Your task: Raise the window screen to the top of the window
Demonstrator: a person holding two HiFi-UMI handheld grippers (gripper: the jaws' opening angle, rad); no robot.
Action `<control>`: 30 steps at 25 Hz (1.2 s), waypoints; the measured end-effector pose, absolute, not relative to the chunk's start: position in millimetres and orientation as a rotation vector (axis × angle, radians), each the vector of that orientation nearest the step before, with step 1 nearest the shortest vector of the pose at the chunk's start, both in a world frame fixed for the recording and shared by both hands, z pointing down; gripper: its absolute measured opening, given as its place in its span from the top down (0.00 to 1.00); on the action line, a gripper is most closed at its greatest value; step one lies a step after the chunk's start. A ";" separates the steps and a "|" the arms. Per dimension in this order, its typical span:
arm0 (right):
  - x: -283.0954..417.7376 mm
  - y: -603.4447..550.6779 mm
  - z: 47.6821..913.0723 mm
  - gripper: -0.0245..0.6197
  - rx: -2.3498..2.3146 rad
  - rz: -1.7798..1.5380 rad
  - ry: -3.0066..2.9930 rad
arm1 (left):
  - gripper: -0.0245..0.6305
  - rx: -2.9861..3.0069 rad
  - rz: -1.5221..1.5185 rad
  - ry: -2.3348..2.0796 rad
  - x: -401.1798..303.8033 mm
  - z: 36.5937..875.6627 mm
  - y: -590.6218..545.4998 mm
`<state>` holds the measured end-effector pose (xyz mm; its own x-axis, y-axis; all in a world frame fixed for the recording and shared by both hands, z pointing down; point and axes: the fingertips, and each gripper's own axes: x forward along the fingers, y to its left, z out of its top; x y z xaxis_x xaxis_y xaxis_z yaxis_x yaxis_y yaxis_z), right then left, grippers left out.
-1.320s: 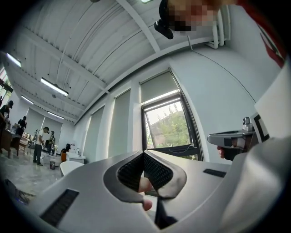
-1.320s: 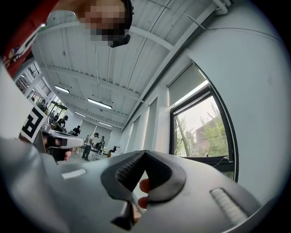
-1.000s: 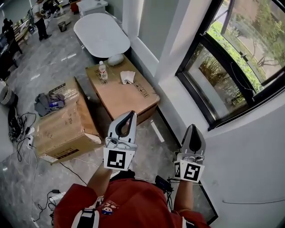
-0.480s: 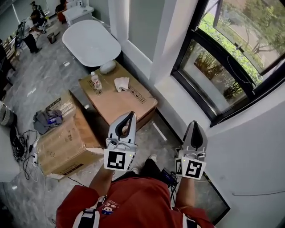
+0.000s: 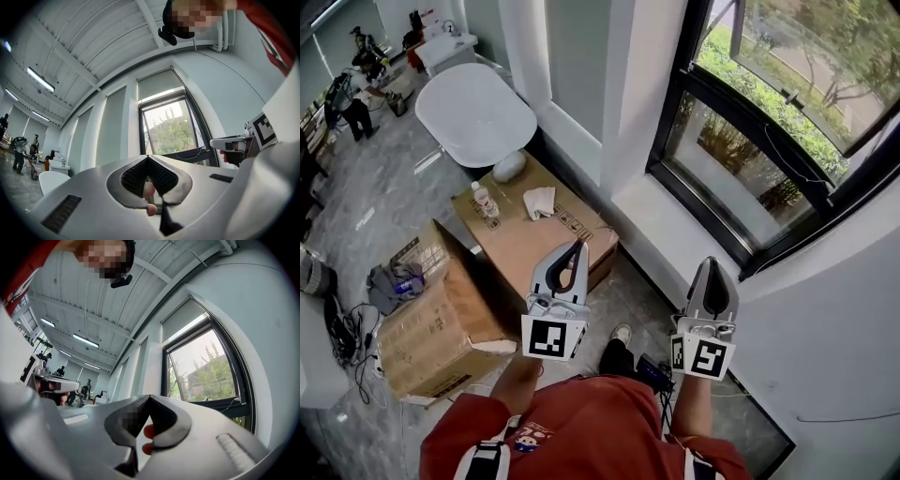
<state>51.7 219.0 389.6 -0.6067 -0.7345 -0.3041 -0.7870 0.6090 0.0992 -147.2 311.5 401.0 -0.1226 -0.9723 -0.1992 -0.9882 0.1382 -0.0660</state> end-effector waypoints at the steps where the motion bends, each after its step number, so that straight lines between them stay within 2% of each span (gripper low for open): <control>1: 54.2 207.5 390.8 0.95 -1.265 0.321 2.596 | 0.95 -1.940 0.117 2.206 -146.9 400.1 299.9; 8: 78.1 134.6 394.1 0.95 -1.359 0.292 2.552 | 0.95 -2.012 0.105 2.158 -136.2 399.0 210.3; 17: 137.0 46.6 402.3 0.95 -1.513 0.254 2.484 | 0.95 -2.129 0.085 2.055 -89.1 399.4 92.5; 30: 199.5 -10.9 405.5 0.95 -1.638 0.222 2.324 | 0.95 -2.223 0.024 1.896 -31.0 393.1 6.8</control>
